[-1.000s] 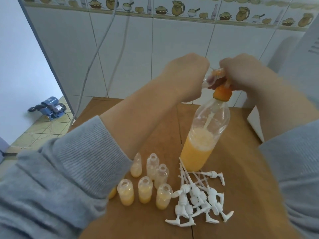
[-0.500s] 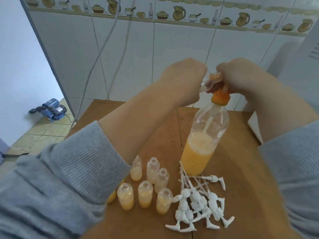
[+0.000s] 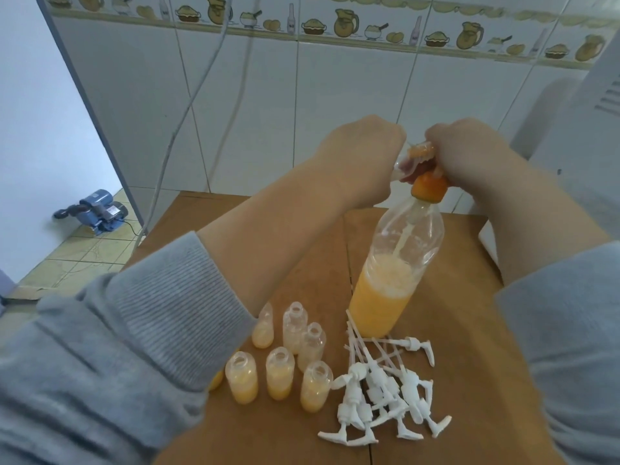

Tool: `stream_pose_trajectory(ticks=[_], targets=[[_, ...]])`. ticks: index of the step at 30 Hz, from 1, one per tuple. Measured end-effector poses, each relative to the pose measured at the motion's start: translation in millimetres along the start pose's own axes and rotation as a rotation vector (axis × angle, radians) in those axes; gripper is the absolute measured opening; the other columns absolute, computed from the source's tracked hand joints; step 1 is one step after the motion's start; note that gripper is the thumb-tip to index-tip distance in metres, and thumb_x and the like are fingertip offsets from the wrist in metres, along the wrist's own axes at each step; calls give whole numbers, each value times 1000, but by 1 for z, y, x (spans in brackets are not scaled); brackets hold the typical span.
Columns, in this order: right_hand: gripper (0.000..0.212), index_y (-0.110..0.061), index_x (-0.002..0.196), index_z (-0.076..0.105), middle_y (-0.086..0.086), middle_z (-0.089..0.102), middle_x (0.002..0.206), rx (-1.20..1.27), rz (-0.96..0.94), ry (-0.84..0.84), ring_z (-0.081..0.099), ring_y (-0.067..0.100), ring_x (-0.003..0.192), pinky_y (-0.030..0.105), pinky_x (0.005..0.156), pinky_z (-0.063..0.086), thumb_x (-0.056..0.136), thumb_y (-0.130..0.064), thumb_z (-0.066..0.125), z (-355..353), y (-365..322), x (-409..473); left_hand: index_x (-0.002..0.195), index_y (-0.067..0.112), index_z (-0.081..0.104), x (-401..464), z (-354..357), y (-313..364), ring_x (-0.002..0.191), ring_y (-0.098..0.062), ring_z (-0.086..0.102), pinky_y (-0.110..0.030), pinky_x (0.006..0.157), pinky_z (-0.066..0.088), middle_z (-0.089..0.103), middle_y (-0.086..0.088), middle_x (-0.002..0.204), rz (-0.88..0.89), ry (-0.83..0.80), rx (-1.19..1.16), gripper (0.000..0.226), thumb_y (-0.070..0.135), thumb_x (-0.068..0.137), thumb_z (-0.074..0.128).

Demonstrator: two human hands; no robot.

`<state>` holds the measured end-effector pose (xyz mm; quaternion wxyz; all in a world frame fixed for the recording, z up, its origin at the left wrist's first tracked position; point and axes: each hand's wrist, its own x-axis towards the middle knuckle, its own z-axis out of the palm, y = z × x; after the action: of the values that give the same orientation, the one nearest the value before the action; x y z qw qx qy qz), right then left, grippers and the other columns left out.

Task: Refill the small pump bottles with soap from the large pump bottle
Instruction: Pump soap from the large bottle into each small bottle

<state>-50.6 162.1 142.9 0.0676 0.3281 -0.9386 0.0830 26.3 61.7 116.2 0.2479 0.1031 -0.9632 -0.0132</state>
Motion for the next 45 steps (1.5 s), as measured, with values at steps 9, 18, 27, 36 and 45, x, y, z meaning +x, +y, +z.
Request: stream_pose_trajectory(ticks=[9,18,27,36,45], targets=[[9,3,99,48,17,54,84,34,2,50,42,21,68,24,62,32,96,-4,43,11,-2,-9,92,21,38,-12,5,-3,78,-15,44,-26,64,36,42,5,85,-12,-53,-8,34,33,82,69],[30,0,104,60,6,64,76,892,265,-38,57,5,46,9,33,38,97,-17,37,1,-6,-1,103,22,54,-23,2,-23,75,-6,55,-22,62,44,55,10,87,-219,-215,-499,54,53,66,77],[37,2,113,60,13,70,95,857,244,-65,61,11,58,17,48,45,98,-18,32,7,-3,13,110,8,54,-61,46,-97,89,-22,61,-41,97,46,61,-5,93,-568,-332,-1538,17,16,95,51],[37,0,102,63,7,69,82,808,176,3,62,9,57,12,42,43,96,-23,35,17,5,23,112,14,55,-97,93,-148,99,-18,58,-33,86,48,59,0,106,-673,-365,-634,48,26,73,80],[41,1,108,63,7,69,83,828,180,-14,61,11,59,20,53,46,97,-24,33,18,5,26,105,17,55,-112,115,-146,89,-16,59,-27,74,48,59,4,95,-535,-703,-164,48,17,67,84]])
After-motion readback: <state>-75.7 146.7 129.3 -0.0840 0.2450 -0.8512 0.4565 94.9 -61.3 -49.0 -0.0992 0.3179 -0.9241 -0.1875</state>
